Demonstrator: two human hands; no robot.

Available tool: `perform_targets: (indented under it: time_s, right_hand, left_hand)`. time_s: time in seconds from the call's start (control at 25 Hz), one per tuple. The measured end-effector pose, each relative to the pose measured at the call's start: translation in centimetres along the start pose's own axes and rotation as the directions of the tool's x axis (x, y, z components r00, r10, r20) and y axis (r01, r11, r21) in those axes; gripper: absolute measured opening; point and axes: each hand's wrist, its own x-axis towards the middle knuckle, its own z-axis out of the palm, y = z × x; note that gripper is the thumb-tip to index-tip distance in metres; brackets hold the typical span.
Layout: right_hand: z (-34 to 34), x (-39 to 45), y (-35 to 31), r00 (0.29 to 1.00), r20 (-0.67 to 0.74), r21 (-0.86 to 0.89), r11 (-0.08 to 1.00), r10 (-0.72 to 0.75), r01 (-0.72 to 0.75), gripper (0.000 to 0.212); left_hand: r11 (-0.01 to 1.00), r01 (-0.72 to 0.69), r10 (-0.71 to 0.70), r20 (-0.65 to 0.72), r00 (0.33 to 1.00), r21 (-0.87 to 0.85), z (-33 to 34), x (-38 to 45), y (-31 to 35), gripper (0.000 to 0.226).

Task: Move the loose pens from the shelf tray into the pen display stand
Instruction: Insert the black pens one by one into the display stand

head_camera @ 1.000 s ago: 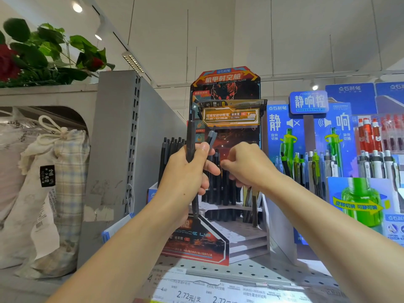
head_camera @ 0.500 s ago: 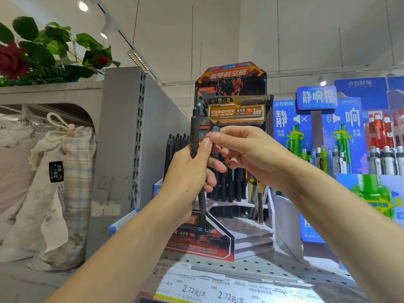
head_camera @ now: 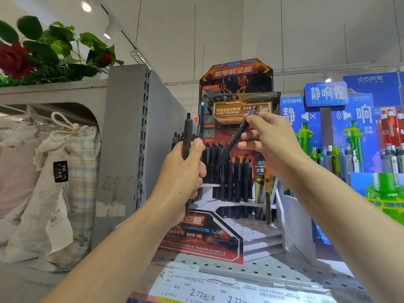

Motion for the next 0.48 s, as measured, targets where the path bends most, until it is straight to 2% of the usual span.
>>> perform_targets:
  time_s: [0.12,0.24,0.48]
  right_hand:
    - [0.5,-0.1,1.6,0.999,0.019,-0.198,0.979,-0.049,0.052,0.016]
    - [0.8,-0.4,3.3,0.994,0.034,-0.337,0.935,-0.108,0.113,0.016]
    - [0.9,-0.6,5.0,0.986,0.055,-0.427,0.889,-0.155,0.163,0.023]
  left_hand:
    - [1.000,-0.020,0.020,-0.011,1.000,0.019,0.1,0.4,0.1,0.031]
    - [0.997,-0.078,0.078,-0.013,0.997,-0.005,0.4,0.9,0.0,0.025]
    - [0.991,-0.125,0.128,0.060,0.990,-0.047,1.1,1.7,-0.1,0.026]
